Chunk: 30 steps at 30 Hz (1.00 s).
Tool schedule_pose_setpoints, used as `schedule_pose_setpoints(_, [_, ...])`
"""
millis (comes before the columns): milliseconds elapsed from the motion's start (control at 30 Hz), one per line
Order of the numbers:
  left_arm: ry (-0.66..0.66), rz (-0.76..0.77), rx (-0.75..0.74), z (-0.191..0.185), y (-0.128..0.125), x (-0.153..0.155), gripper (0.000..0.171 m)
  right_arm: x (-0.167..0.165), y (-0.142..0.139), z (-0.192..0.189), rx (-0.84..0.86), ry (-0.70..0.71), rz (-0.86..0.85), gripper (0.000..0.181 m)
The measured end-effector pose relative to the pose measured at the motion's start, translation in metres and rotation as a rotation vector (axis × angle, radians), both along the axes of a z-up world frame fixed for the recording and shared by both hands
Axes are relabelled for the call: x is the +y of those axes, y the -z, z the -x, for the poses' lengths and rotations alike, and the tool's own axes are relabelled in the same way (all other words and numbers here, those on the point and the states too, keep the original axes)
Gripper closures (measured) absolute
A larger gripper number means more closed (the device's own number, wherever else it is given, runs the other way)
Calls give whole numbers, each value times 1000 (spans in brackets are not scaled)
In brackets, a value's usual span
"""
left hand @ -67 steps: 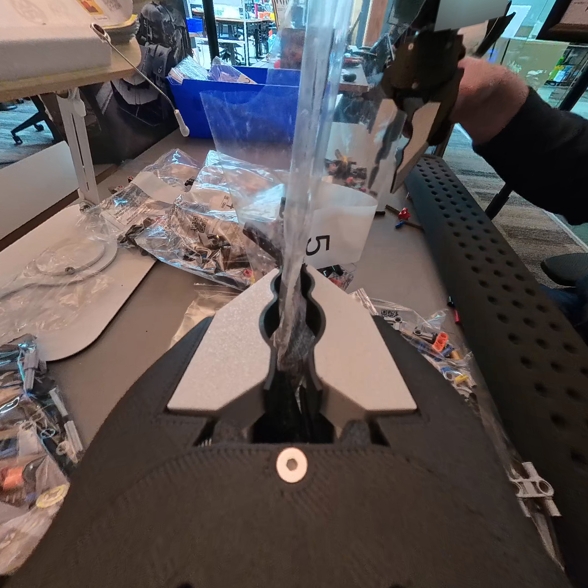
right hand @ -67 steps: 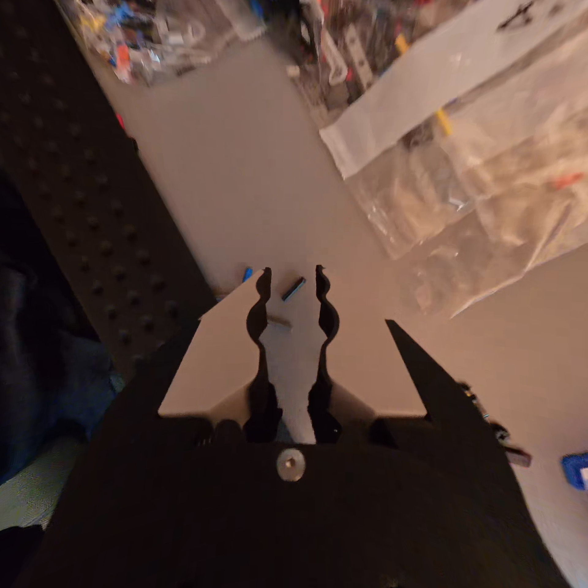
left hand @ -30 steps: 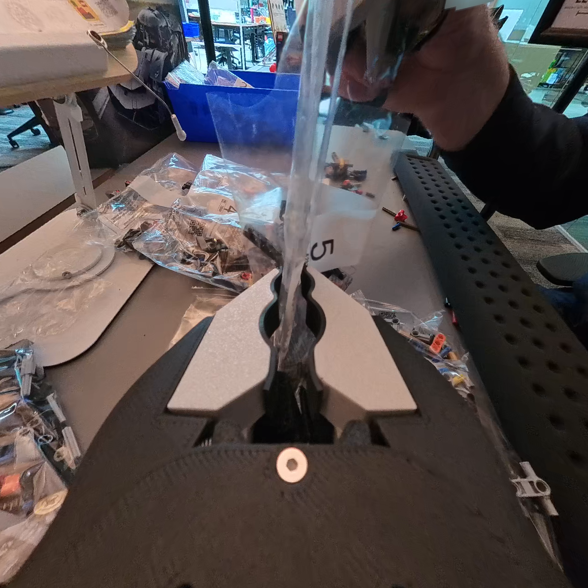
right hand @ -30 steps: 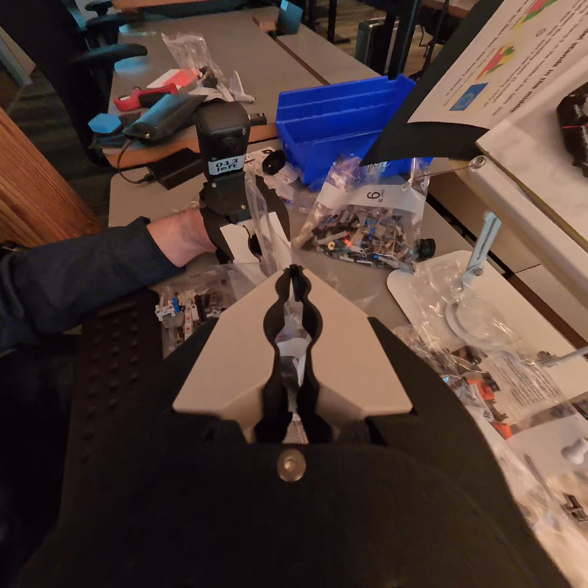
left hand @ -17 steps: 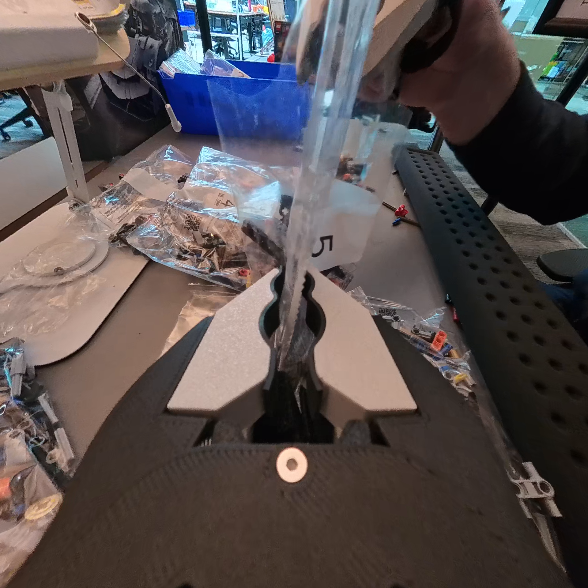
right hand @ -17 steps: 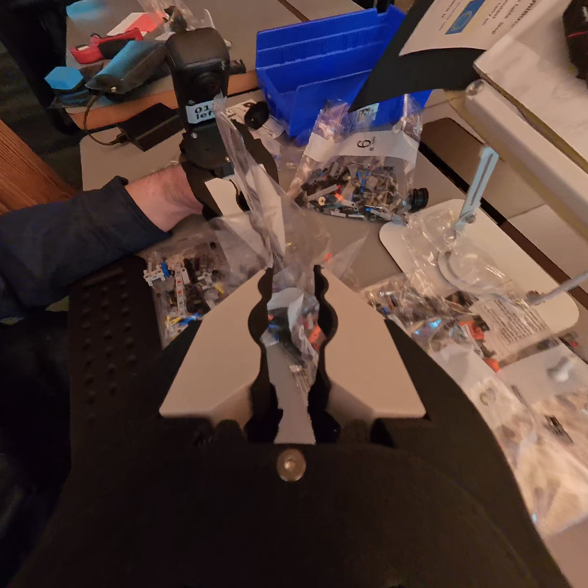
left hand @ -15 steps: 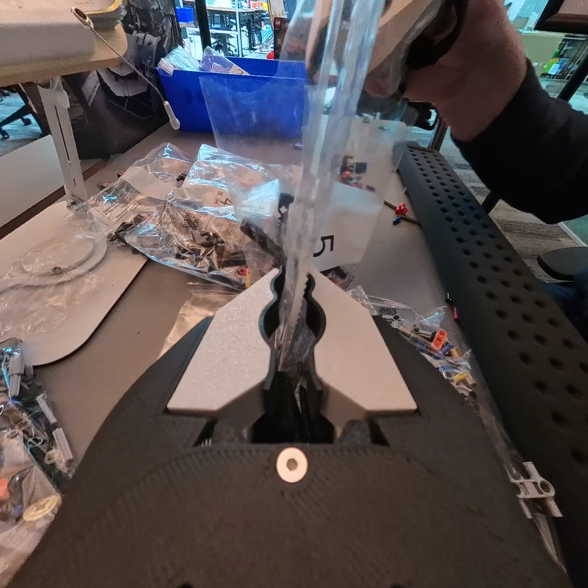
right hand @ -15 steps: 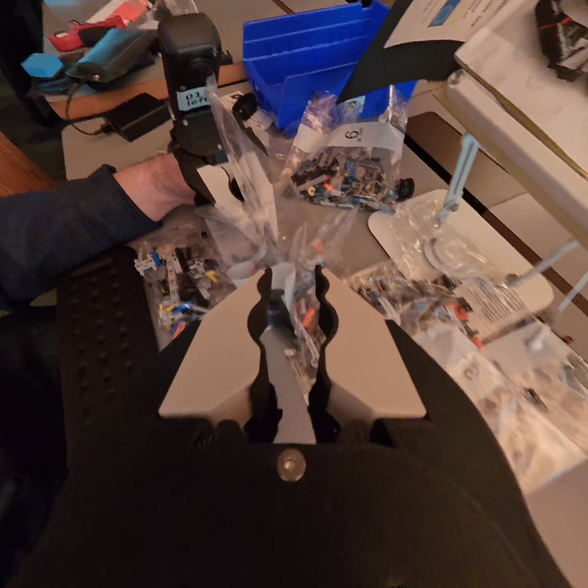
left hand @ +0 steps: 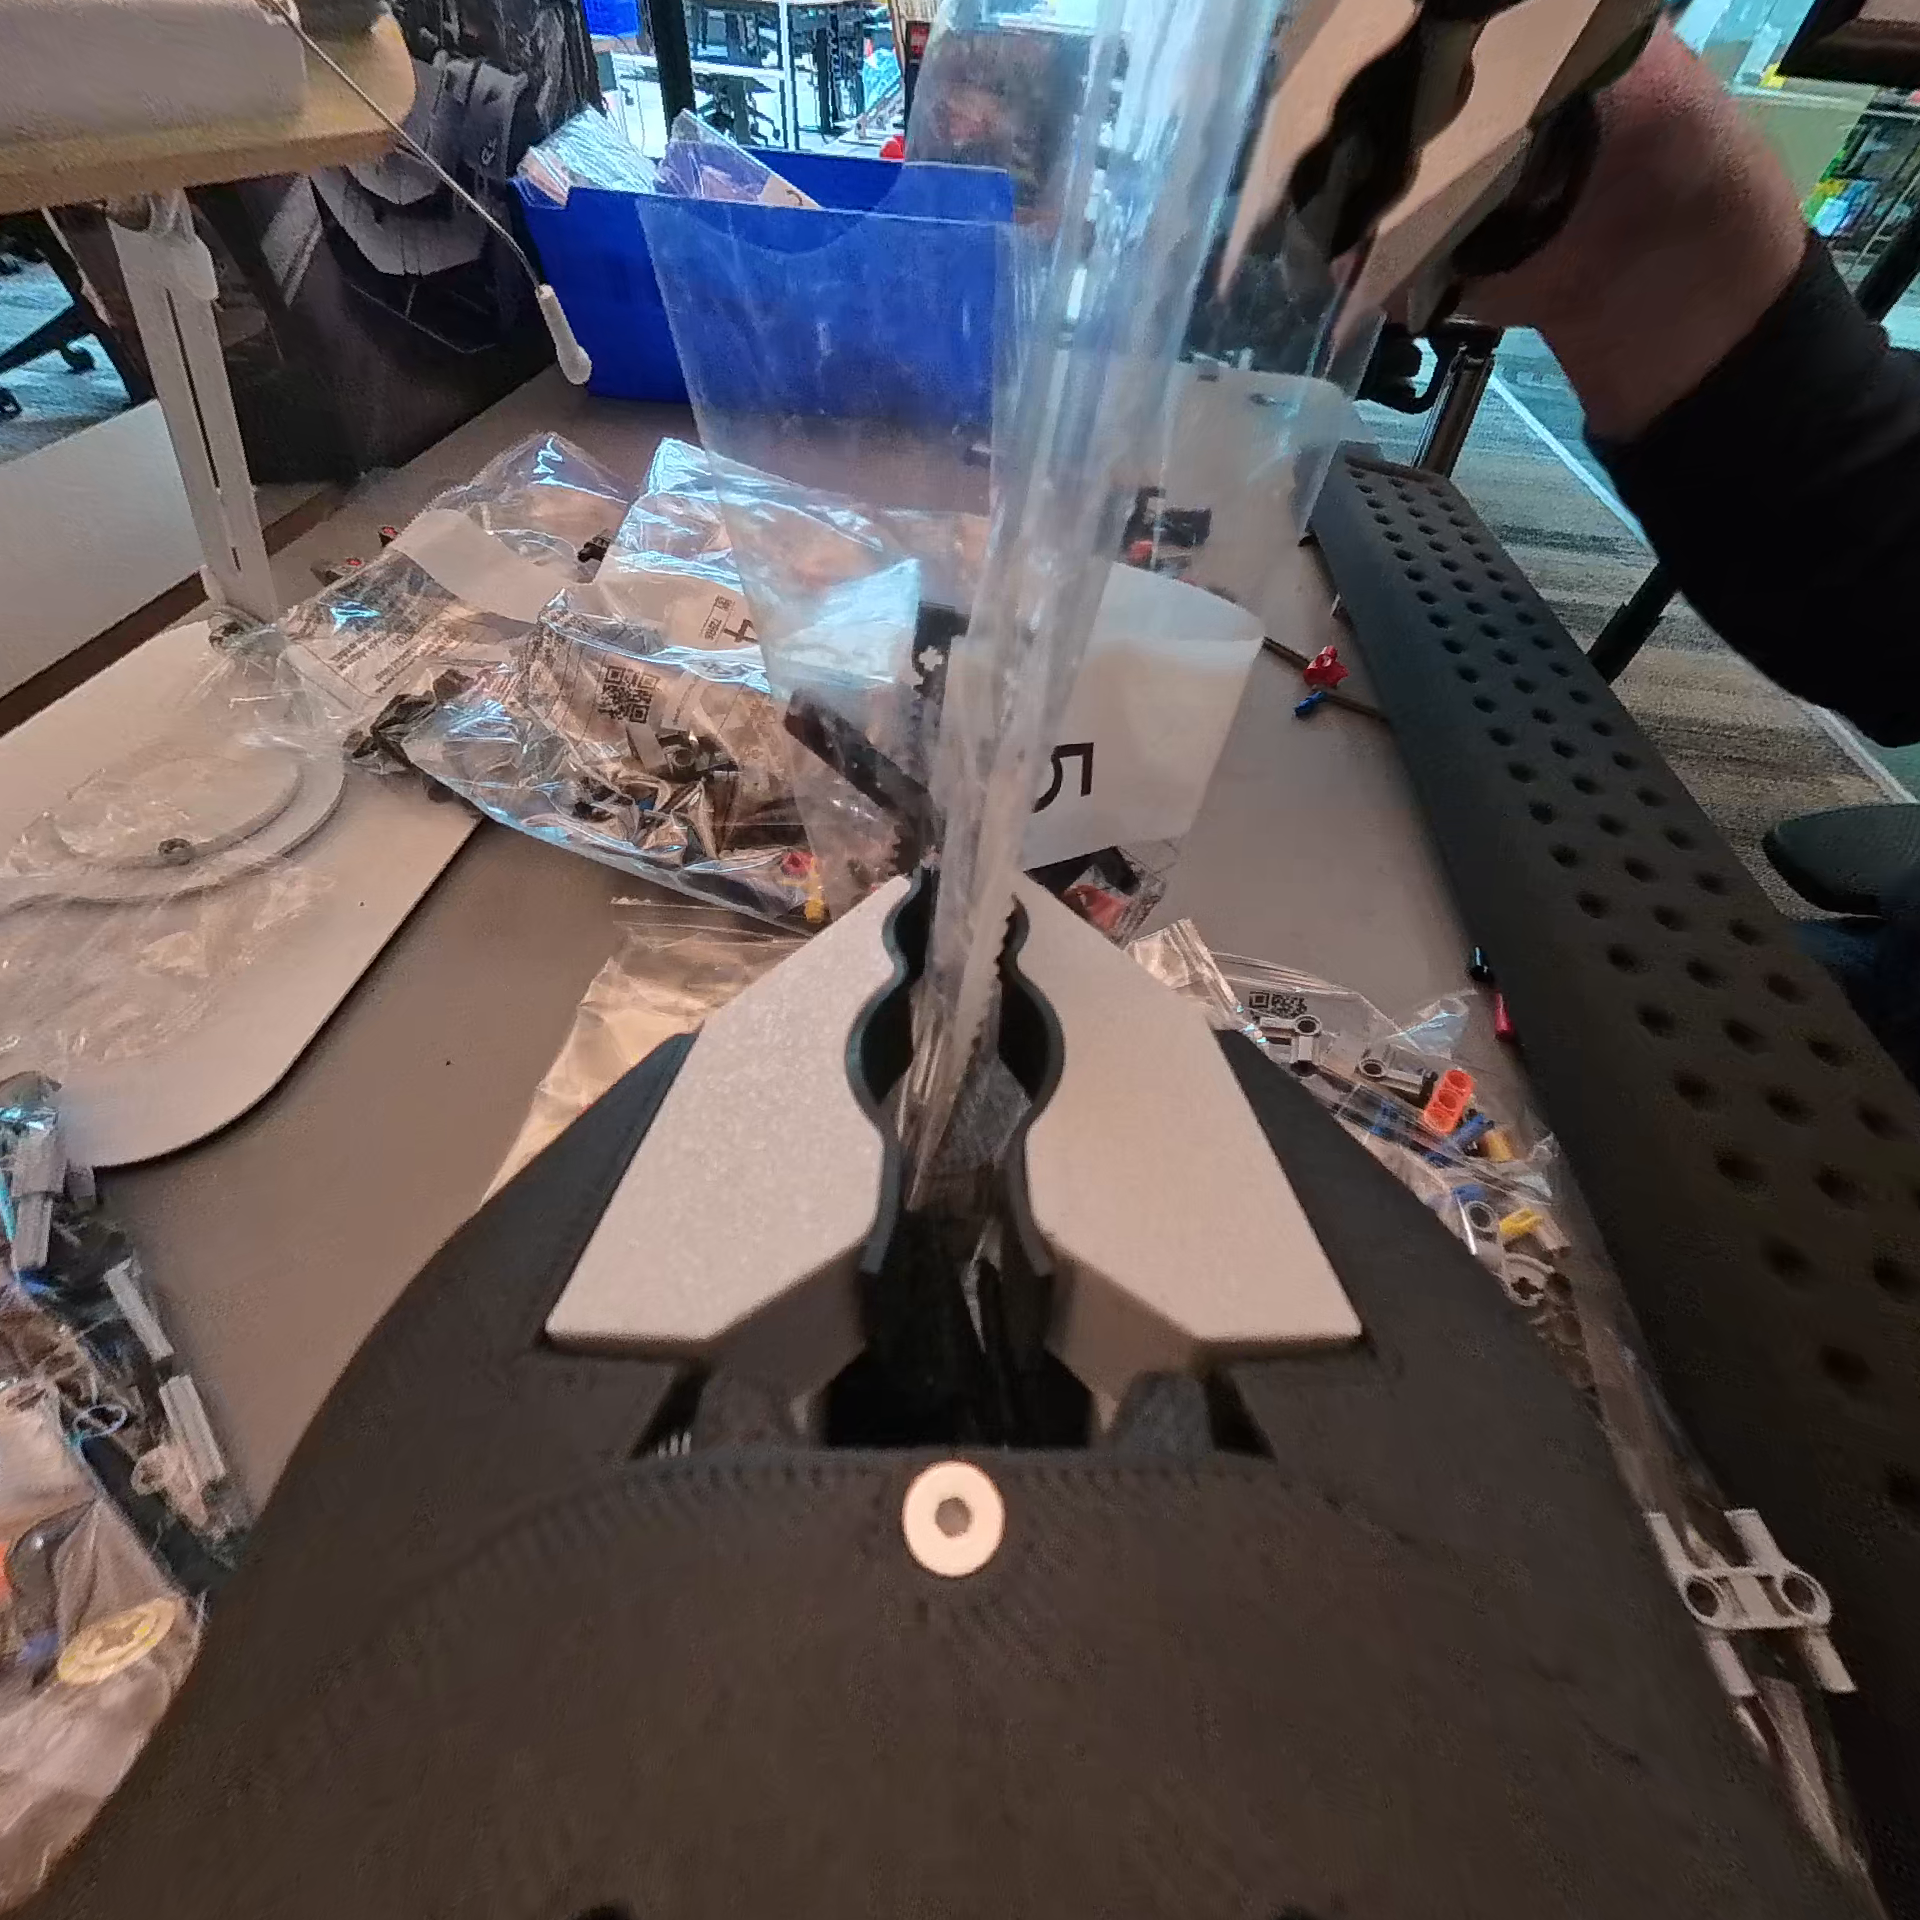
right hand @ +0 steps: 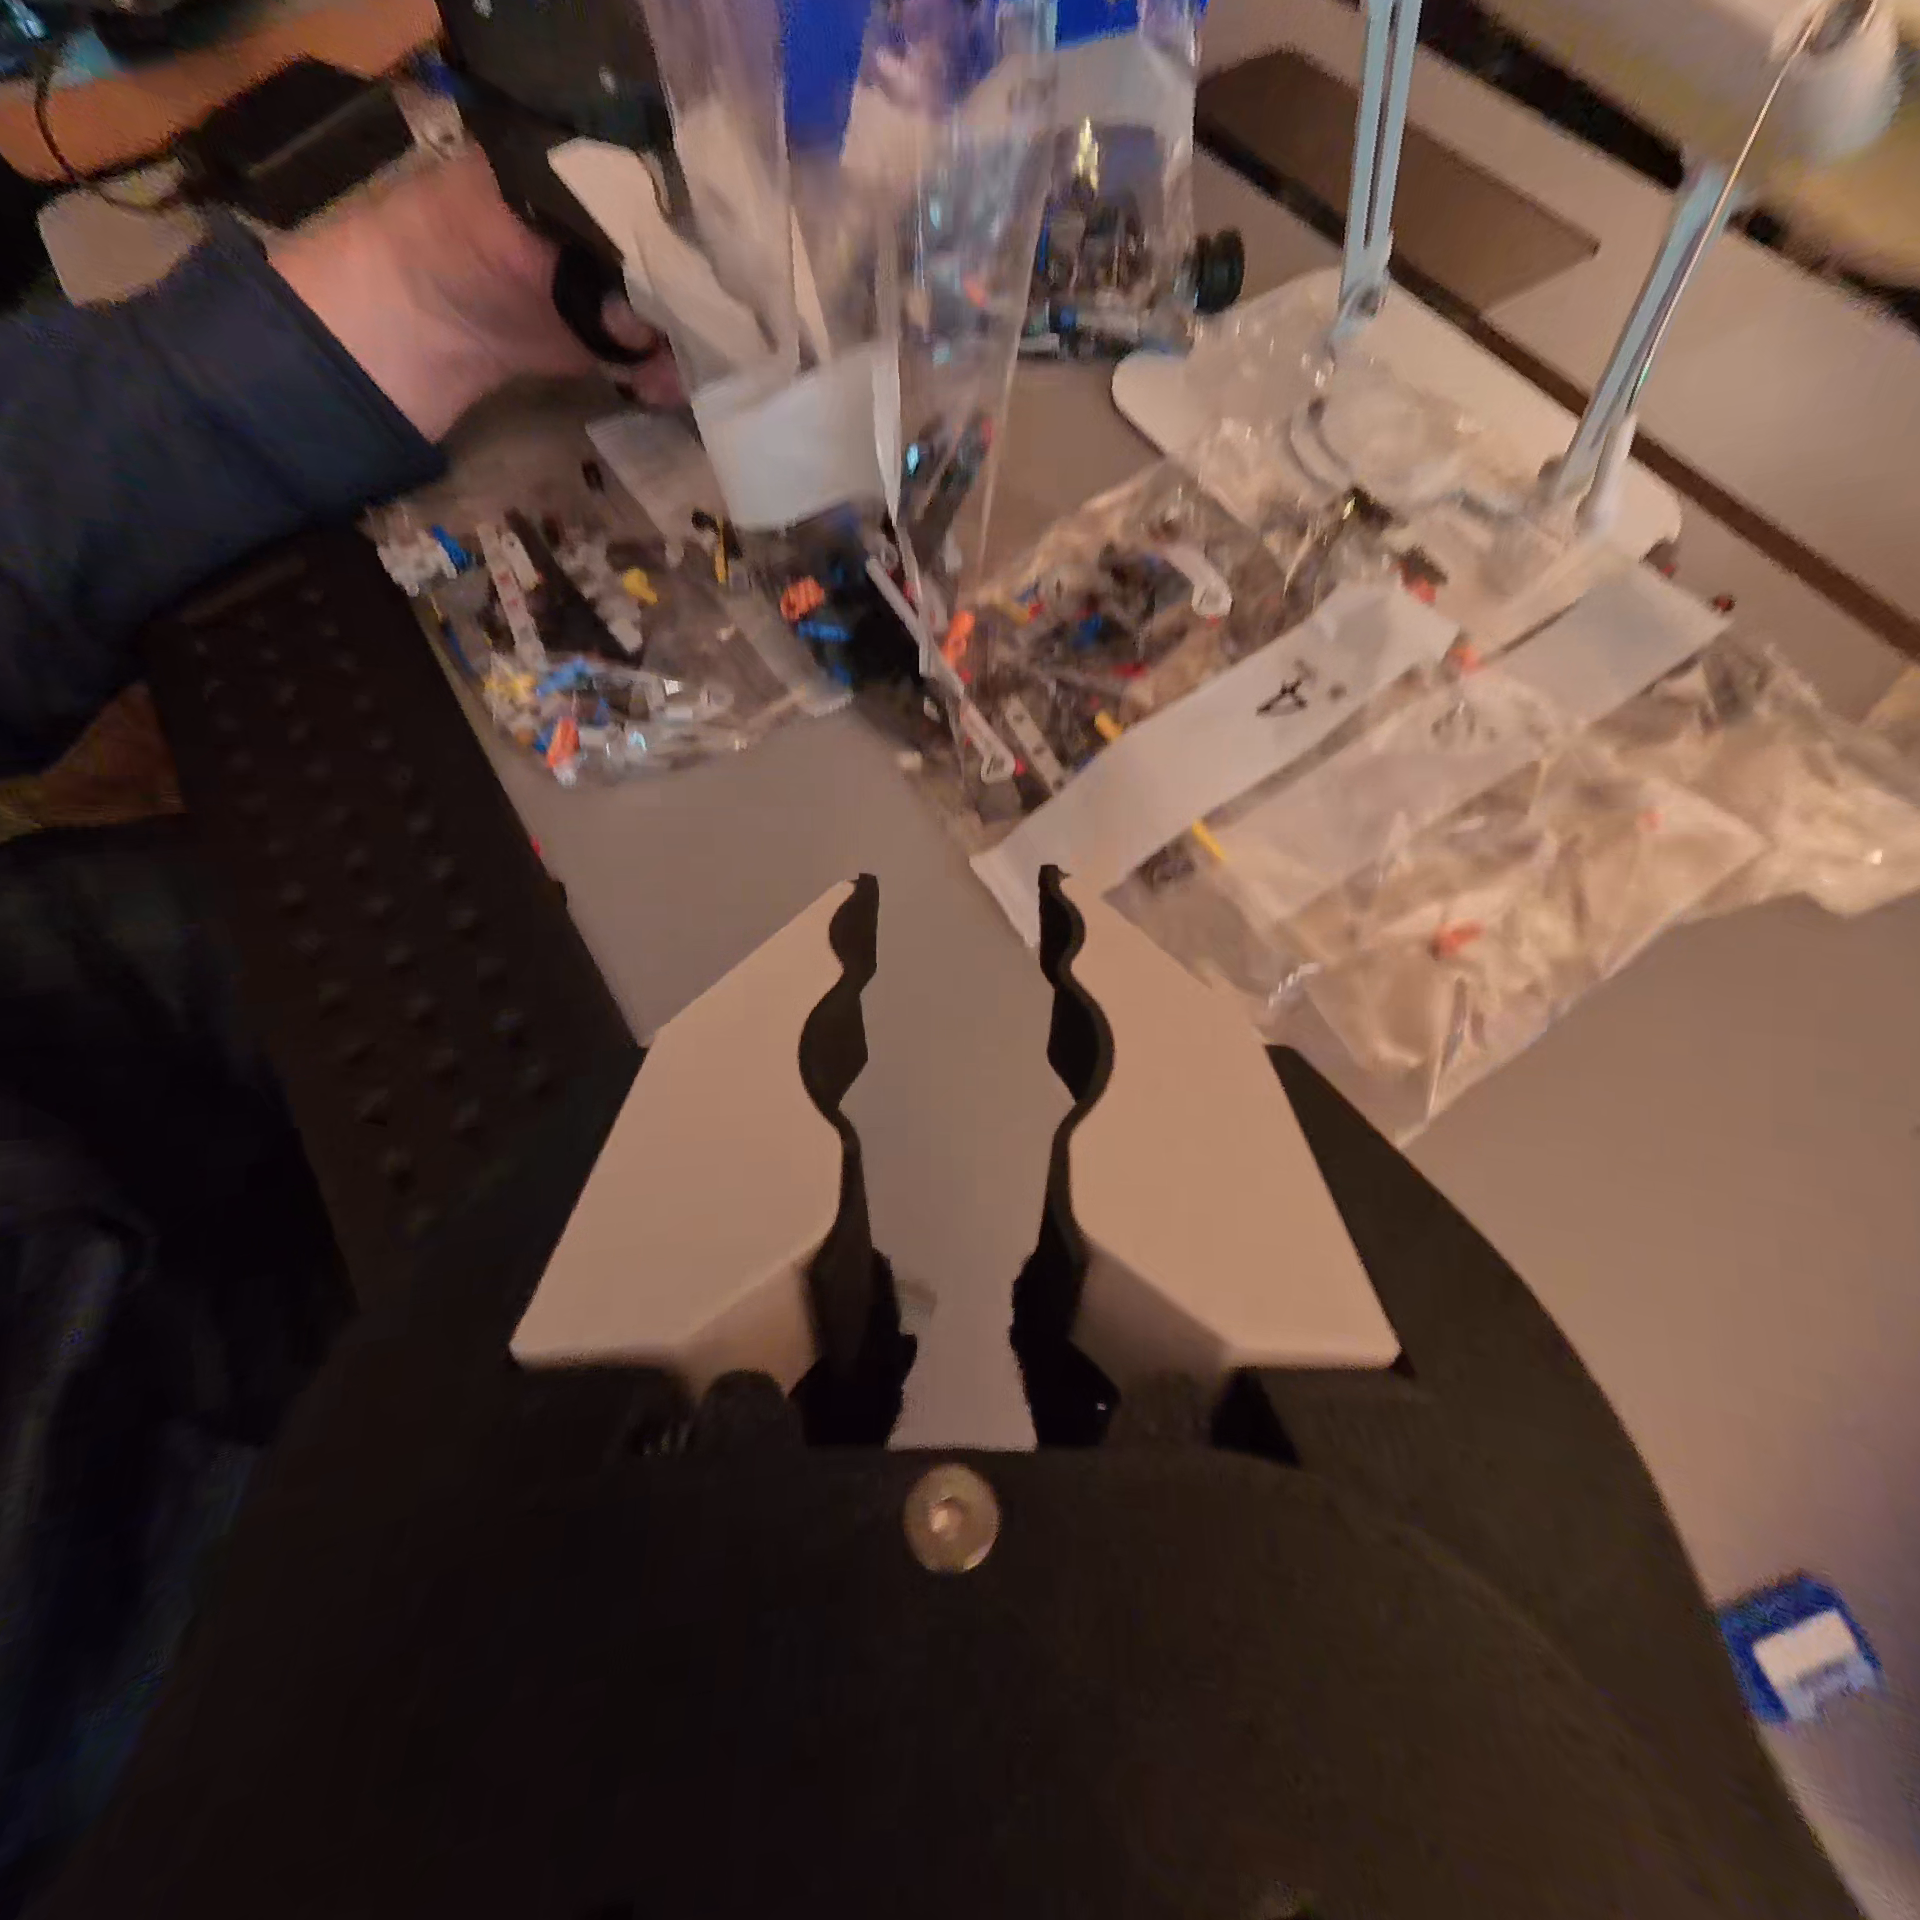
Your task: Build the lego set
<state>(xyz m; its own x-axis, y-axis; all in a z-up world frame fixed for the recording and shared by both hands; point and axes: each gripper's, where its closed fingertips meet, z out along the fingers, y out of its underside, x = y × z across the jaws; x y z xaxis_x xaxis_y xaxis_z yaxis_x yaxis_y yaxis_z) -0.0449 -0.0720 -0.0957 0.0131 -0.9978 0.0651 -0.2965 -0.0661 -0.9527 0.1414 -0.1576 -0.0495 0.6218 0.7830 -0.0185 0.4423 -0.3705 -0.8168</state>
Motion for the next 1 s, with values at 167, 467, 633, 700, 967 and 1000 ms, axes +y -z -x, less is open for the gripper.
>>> schedule_pose_setpoints(167, [0, 5, 8, 0, 3, 0, 163, -19, 27, -18, -93, 0, 66, 147])
schedule_pose_setpoints(467, [-1, 1, 12, 0, 3, 0, 163, -40, 57, -23, -174, -28, 150, 139])
schedule_pose_setpoints(633, [0, 1, 11, -1, 2, 0, 163, -48, 73, -20, -215, -56, 196, 138])
schedule_pose_setpoints(700, [1, 0, 12, -1, 2, 0, 163, -51, 77, -17, -223, -75, 207, 138])
schedule_pose_setpoints(967, [3, 1, 10, -1, 2, -1, 162, -60, 100, -5, -301, -145, 262, 142])
schedule_pose_setpoints(1000, [4, 0, 11, -1, 2, -1, 162, -61, 103, -4, -314, -148, 273, 145])
